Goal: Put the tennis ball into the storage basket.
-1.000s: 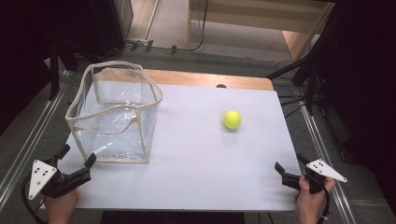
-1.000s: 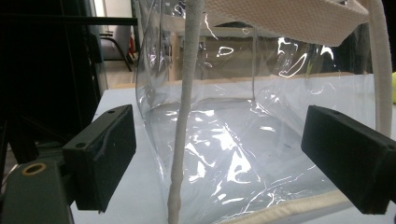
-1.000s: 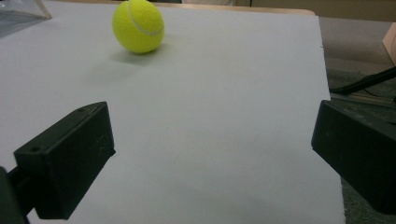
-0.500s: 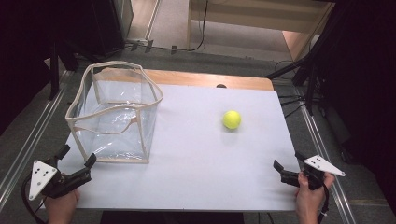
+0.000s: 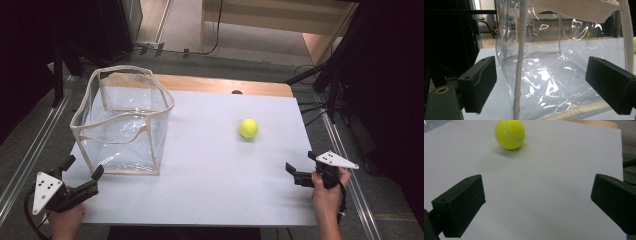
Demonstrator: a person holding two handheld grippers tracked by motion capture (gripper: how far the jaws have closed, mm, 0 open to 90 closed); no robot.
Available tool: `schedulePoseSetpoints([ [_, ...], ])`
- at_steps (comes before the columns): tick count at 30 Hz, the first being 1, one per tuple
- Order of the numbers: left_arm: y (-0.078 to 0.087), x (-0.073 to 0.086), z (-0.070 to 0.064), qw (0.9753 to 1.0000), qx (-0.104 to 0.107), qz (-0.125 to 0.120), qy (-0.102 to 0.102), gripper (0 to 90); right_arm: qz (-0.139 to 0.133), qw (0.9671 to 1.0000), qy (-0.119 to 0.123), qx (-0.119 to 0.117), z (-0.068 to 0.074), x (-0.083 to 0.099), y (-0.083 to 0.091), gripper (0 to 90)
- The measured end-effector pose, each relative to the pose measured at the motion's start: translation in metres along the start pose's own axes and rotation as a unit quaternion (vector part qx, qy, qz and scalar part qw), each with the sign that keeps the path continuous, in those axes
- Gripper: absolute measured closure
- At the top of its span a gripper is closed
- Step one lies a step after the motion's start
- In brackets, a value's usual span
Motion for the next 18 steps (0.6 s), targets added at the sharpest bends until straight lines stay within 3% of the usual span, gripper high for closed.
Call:
schedulePoseSetpoints([
  [18, 0.000, 0.000, 0.000, 1.0000, 0.002, 0.000, 0.000, 10.3, 0.034, 0.9985, 0.029, -0.033, 0.007, -0.037, -0.029, 0.0],
])
Point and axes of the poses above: each handheld gripper's, and its own axes: y roughly backward along the jaws, x roughly out of its underside, z roughly to its left, the point moved 1 cm from there along -y, roughly forward along the jaws, and after that the axes turned 1 degree about z, right-handed, at the moved point
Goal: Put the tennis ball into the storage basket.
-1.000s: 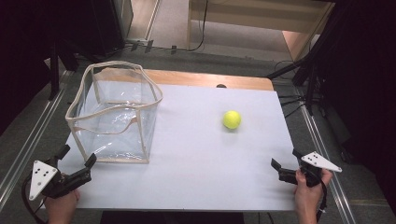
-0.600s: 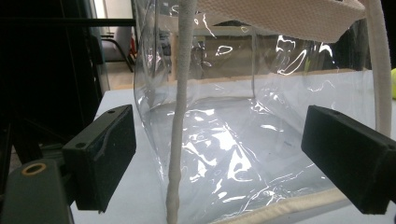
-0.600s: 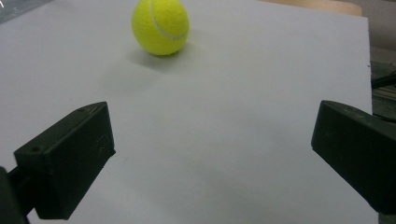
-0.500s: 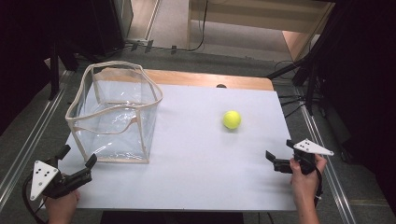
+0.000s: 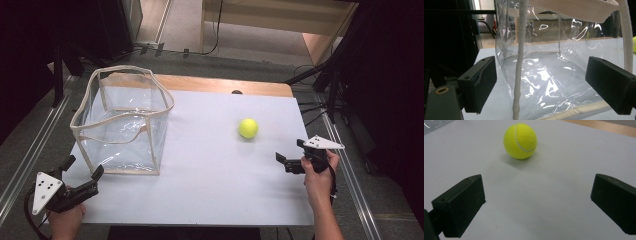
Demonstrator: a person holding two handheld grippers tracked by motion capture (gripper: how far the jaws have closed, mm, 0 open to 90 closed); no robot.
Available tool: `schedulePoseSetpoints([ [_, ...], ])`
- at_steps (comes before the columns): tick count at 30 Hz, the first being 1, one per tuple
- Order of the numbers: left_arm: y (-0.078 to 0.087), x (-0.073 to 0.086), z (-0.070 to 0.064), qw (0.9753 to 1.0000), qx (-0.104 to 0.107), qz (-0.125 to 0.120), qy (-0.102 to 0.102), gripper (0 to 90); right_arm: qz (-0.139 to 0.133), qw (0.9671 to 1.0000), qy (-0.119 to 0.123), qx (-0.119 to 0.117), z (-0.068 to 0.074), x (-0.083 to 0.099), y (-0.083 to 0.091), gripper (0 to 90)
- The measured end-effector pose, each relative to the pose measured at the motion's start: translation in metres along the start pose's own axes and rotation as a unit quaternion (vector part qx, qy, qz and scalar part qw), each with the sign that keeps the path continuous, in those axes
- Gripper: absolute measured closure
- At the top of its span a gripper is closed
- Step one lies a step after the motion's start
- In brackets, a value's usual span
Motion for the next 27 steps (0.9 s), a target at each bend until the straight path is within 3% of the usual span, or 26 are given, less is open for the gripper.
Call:
schedulePoseSetpoints([
  [27, 0.001, 0.000, 0.001, 1.0000, 0.004, -0.002, 0.002, 10.3, 0.042, 0.9983, 0.031, -0.023, 0.004, -0.046, -0.030, 0.0],
])
Point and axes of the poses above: each handheld gripper's, and its own axes: y roughly backward along the jaws, x roughly out of its underside, z roughly to its left, the point moved 1 cm from there along -y, roughly forward along the jaws, and after that the axes turned 1 degree about z, right-handed, at the moved point
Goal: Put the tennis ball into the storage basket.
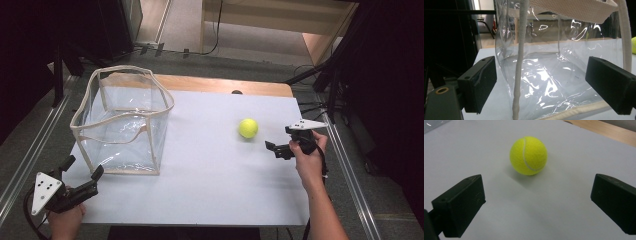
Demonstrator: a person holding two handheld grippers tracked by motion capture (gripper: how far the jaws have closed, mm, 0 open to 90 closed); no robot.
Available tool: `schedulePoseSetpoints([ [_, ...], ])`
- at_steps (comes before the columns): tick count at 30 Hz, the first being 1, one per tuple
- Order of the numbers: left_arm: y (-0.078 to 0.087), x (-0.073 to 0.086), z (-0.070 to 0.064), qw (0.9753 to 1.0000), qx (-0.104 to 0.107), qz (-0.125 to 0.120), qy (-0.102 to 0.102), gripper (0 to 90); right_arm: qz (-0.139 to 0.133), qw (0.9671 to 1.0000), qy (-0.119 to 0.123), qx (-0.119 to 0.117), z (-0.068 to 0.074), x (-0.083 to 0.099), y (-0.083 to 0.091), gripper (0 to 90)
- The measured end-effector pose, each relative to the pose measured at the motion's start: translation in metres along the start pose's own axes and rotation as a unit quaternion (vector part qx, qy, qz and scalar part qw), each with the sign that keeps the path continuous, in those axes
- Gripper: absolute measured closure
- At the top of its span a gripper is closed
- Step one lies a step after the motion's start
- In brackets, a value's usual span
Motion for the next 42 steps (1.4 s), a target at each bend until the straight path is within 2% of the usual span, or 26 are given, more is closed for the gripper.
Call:
schedulePoseSetpoints([
  [11, 0.000, 0.000, 0.001, 1.0000, 0.001, 0.000, 0.002, 10.3, 0.025, 0.9995, 0.005, -0.016, 0.002, -0.015, -0.015, 0.0],
  [18, 0.000, 0.000, 0.001, 1.0000, 0.000, -0.001, 0.005, 10.3, 0.041, 0.9987, 0.019, -0.023, 0.004, -0.028, -0.027, 0.0],
  [24, 0.000, 0.000, 0.001, 1.0000, 0.001, -0.001, 0.005, 10.3, 0.057, 0.9978, 0.018, -0.029, 0.008, -0.035, -0.036, 0.0],
  [29, 0.001, 0.000, 0.001, 1.0000, 0.001, -0.002, 0.006, 10.3, 0.070, 0.9966, 0.031, -0.032, 0.011, -0.043, -0.045, 0.0],
  [34, 0.001, 0.000, 0.001, 1.0000, 0.001, -0.002, 0.006, 10.3, 0.084, 0.9953, 0.033, -0.034, 0.013, -0.047, -0.054, 0.0],
  [42, 0.001, 0.000, 0.001, 1.0000, 0.003, -0.005, 0.006, 10.3, 0.123, 0.9915, 0.033, -0.027, 0.013, -0.054, -0.069, 0.0],
])
Point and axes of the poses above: each handheld gripper's, and its own axes: y roughly backward along the jaws, x roughly out of its underside, z roughly to its left, the point moved 1 cm from there along -y, roughly forward along the jaws, and after that the axes turned 1 degree about z, right-handed, at the moved point
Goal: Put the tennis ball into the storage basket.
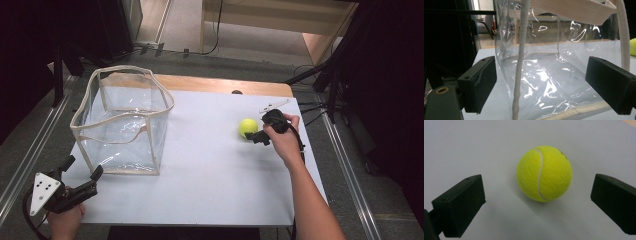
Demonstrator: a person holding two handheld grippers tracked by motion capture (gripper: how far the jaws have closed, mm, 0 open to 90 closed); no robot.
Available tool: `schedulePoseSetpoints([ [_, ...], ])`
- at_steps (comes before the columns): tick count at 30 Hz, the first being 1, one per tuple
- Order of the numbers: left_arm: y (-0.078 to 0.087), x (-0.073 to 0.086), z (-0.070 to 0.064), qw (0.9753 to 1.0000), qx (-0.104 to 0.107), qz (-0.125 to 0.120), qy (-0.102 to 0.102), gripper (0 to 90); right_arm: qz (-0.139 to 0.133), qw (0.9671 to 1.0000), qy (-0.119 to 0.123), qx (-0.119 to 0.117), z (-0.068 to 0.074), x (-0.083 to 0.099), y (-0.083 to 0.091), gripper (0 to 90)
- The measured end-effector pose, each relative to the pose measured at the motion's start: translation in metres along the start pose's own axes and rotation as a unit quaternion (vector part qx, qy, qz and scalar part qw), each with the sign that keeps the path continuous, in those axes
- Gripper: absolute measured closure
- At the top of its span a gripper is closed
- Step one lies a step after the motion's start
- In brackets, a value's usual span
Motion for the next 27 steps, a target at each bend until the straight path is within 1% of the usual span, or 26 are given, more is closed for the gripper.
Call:
schedulePoseSetpoints([
  [1, 0.000, 0.000, 0.000, 1.0000, 0.000, 0.000, 0.000, 10.3, 0.012, 0.9999, 0.000, 0.001, 0.000, -0.003, -0.004, 0.0],
  [2, 0.000, 0.000, 0.000, 1.0000, 0.000, 0.000, 0.000, 10.3, 0.012, 0.9999, 0.000, 0.001, 0.000, -0.003, -0.004, 0.0],
  [3, 0.000, 0.000, 0.000, 1.0000, 0.000, 0.000, 0.000, 10.3, 0.024, 0.9997, -0.002, 0.003, 0.000, -0.006, -0.008, 0.0],
  [8, 0.000, 0.000, 0.000, 1.0000, 0.001, 0.000, 0.000, 10.3, 0.056, 0.9984, -0.006, 0.001, -0.002, -0.012, -0.019, 0.0],
  [10, 0.000, 0.000, 0.000, 1.0000, 0.001, 0.000, 0.000, 10.3, 0.061, 0.9981, -0.007, -0.001, -0.002, -0.014, -0.021, 0.0],
  [13, 0.000, 0.000, 0.000, 1.0000, 0.002, 0.000, 0.000, 10.3, 0.079, 0.9968, -0.014, 0.001, -0.002, -0.019, -0.028, 0.0],
  [14, 0.000, 0.000, 0.000, 1.0000, 0.002, 0.000, 0.000, 10.3, 0.079, 0.9968, -0.014, 0.001, -0.002, -0.019, -0.028, 0.0],
  [16, 0.000, 0.000, 0.000, 1.0000, 0.002, 0.000, 0.000, 10.3, 0.092, 0.9956, -0.019, 0.004, -0.004, -0.022, -0.033, 0.0],
  [18, 0.000, 0.000, 0.000, 1.0000, 0.002, 0.000, 0.000, 10.3, 0.094, 0.9953, -0.021, 0.006, -0.005, -0.023, -0.034, 1.4],
  [19, 0.000, 0.000, 0.000, 1.0000, 0.002, 0.000, 0.000, 10.3, 0.099, 0.9945, -0.032, 0.011, -0.005, -0.024, -0.037, 4.1],
  [21, 0.000, 0.000, 0.000, 1.0000, 0.002, 0.000, 0.000, 10.3, 0.099, 0.9945, -0.032, 0.010, -0.006, -0.025, -0.039, 4.1],
  [25, 0.000, 0.000, 0.000, 1.0000, 0.002, 0.000, 0.000, 10.3, 0.114, 0.9923, -0.047, 0.010, -0.007, -0.027, -0.046, 5.9],
  [26, 0.000, 0.000, 0.000, 1.0000, 0.002, 0.000, 0.000, 10.3, 0.117, 0.9920, -0.047, 0.010, -0.007, -0.027, -0.047, 8.1],
  [27, 0.000, 0.000, 0.000, 1.0000, 0.002, 0.000, 0.000, 10.3, 0.117, 0.9920, -0.047, 0.010, -0.007, -0.027, -0.047, 8.1],
])
Point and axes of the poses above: each handheld gripper's, and its own axes: y roughly backward along the jaws, x roughly out of its underside, z roughly to its left, the point moved 1 cm from there along -y, roughly forward along the jaws, and after that the axes turned 1 degree about z, right-handed, at the moved point
